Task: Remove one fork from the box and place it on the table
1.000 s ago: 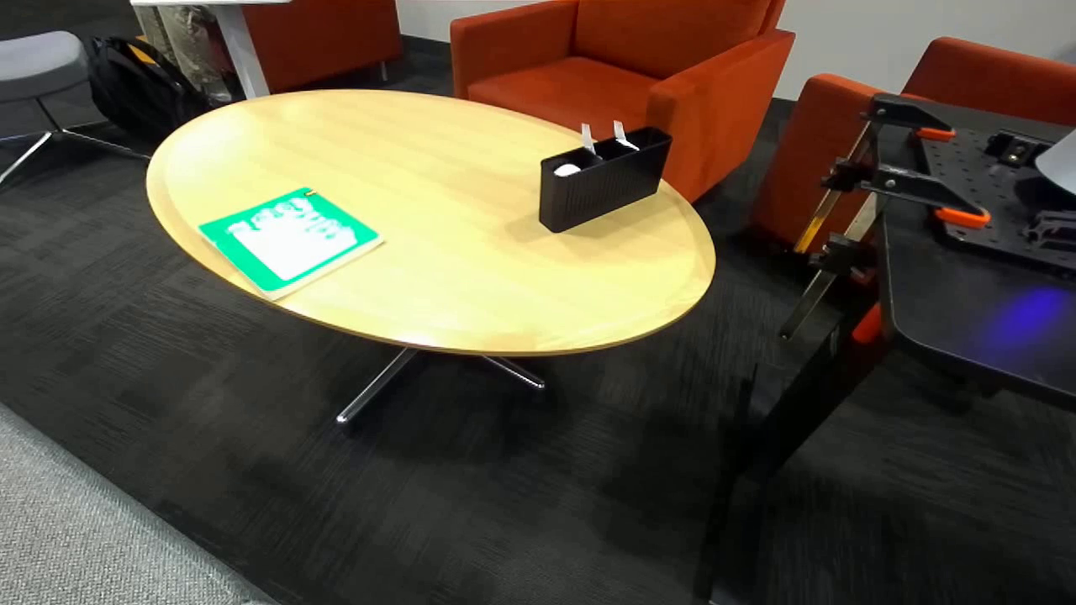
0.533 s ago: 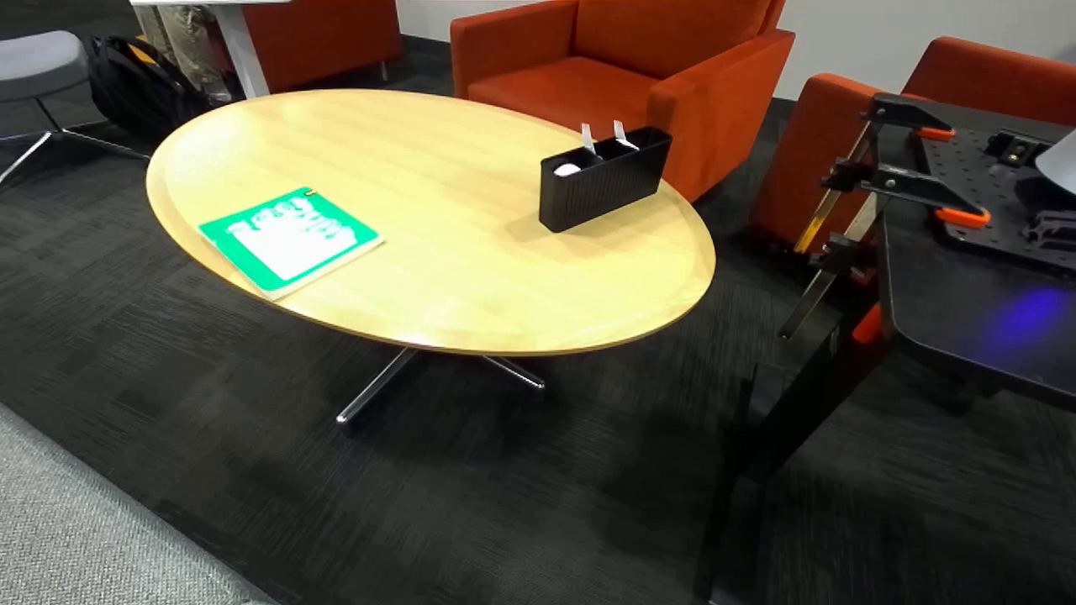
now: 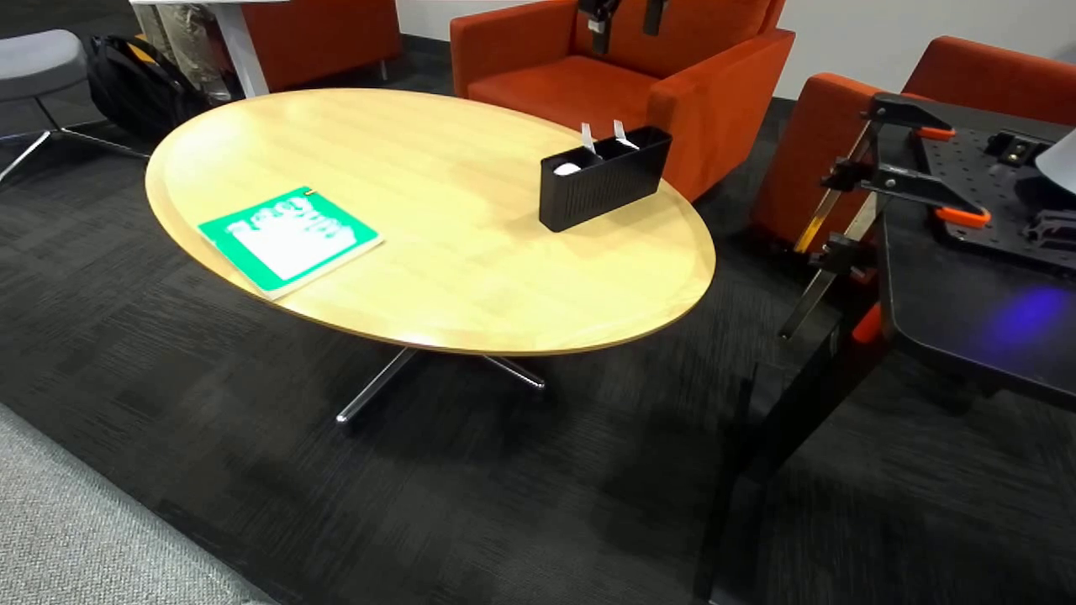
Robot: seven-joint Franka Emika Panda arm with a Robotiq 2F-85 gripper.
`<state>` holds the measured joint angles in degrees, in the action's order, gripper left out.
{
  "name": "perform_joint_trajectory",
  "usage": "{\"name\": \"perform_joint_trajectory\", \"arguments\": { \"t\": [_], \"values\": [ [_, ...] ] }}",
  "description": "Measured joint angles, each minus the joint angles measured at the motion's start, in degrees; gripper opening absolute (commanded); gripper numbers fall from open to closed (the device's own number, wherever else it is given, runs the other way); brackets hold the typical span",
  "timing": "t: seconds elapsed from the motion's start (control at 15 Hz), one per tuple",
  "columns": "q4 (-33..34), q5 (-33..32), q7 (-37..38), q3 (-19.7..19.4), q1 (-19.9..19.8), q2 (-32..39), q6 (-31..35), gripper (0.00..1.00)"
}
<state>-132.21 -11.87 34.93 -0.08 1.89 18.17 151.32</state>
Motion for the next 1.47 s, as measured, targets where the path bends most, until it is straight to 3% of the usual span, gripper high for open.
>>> {"name": "perform_joint_trajectory", "arguments": {
  "t": [0.27, 0.6, 0.93, 1.47],
  "values": [
    [6.5, 2.6, 3.2, -4.5, 3.6, 10.3, 2.2, 1.0],
    [12.5, 9.2, 3.7, -6.7, 5.3, 18.0, 3.6, 1.0],
    [16.5, 11.4, 3.7, -9.7, 6.2, 21.2, 3.6, 1.0],
    [17.0, 11.6, 3.6, -10.2, 6.0, 22.9, 3.6, 1.0]
  ]
}}
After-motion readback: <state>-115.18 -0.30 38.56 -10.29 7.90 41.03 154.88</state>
